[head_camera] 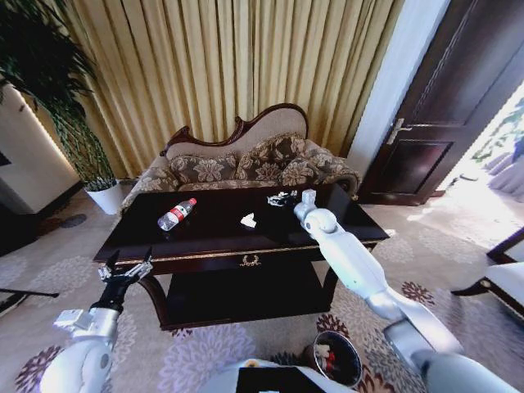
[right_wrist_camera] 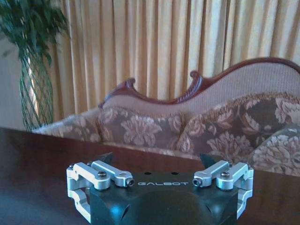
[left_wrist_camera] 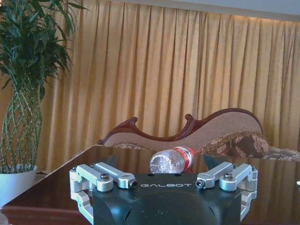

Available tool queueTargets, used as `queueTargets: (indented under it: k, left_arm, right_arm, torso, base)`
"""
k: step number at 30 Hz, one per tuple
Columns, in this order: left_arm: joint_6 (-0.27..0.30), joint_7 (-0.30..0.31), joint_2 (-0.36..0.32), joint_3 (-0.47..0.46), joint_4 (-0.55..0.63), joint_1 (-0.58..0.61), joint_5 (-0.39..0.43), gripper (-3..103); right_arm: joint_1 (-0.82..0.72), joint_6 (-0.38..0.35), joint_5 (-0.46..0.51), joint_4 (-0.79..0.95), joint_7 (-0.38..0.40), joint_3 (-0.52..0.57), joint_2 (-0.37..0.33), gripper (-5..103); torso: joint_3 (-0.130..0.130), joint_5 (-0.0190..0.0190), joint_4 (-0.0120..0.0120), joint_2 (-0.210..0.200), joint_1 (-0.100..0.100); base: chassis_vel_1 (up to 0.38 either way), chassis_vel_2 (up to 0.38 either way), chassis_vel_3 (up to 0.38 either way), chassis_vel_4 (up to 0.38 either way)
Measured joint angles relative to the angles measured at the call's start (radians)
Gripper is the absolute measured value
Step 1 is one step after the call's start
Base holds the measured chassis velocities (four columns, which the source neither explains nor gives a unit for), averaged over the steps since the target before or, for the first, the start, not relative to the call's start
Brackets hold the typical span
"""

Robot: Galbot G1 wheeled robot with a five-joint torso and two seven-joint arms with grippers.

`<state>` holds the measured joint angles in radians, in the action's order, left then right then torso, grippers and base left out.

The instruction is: Move to the front of the table and place the trash on the table into the trash bin.

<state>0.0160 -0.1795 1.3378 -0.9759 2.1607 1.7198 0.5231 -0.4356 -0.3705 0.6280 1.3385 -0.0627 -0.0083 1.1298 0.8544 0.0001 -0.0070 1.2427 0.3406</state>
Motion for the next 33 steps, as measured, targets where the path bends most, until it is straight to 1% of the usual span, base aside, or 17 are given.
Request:
queueTargets:
  k: [2, 3, 5, 7, 10, 13, 19, 23, 33]
  left_arm:
    - [-0.002, -0.001, 0.001, 0.003, -0.006, -0.001, 0.0, 100]
    - [-0.002, -0.001, 0.001, 0.003, -0.006, -0.001, 0.0, 100]
    - [-0.003, -0.002, 0.002, 0.006, -0.007, -0.004, 0.001, 100]
    - [-0.003, -0.002, 0.002, 0.006, -0.008, -0.005, 0.001, 100]
    - [-0.003, -0.002, 0.001, 0.009, -0.012, -0.008, 0.002, 100]
    - [-0.005, -0.004, 0.003, 0.01, -0.015, -0.009, 0.002, 100]
    - [-0.018, -0.007, 0.007, 0.011, -0.022, -0.006, 0.002, 100]
    - [-0.022, -0.01, 0.007, 0.009, -0.022, -0.003, 0.002, 100]
    - [-0.024, -0.016, 0.009, 0.01, -0.019, -0.002, 0.002, 100]
  right_arm:
    - [0.029, -0.044, -0.006, -0.017, 0.0, -0.01, 0.003, 100]
    - [0.029, -0.044, -0.006, -0.017, 0.0, -0.01, 0.003, 100]
    - [0.059, -0.093, -0.009, -0.043, -0.001, -0.021, 0.008, 100]
    - [0.066, -0.101, -0.01, -0.05, -0.002, -0.025, 0.009, 100]
    - [0.101, -0.142, -0.008, -0.095, -0.021, -0.044, 0.016, 100]
    - [0.121, -0.16, -0.002, -0.128, -0.033, -0.05, 0.026, 100]
    - [0.145, -0.169, 0.007, -0.184, -0.036, -0.057, 0.041, 100]
    - [0.156, -0.169, -0.005, -0.221, -0.036, -0.06, 0.045, 100]
    - [0.17, -0.167, -0.038, -0.272, -0.032, -0.057, 0.03, 100]
  torso:
    - [0.0, -0.0001, -0.0001, 0.0, 0.0]
    - [0.0, -0.0001, -0.0001, 0.0, 0.0]
    - [0.0, -0.0001, 0.0001, 0.0, 0.0]
    - [0.0, 0.0, 0.0001, 0.0, 0.0]
    - [0.0, 0.0, 0.0, 0.0, 0.0]
    - [0.0, 0.0, 0.0, 0.0, 0.0]
    - [0.0, 0.0, 0.0001, 0.0, 0.0]
    - [0.0, 0.0001, 0.0001, 0.0, 0.0]
    - [0.0, 0.0001, 0.0, 0.0, 0.0]
  base:
    - [0.0, 0.0, 0.0, 0.0]
    - [0.0, 0.0, 0.0, 0.0]
    - [0.0, 0.0, 0.0, 0.0]
    - [0.0, 0.0, 0.0, 0.0]
    - [0.0, 0.0, 0.0, 0.0]
    - [0.0, 0.0, 0.0, 0.0]
    - [0.0, 0.0, 0.0, 0.0]
    - [0.0, 0.0, 0.0, 0.0]
    - [0.0, 0.0, 0.0, 0.0]
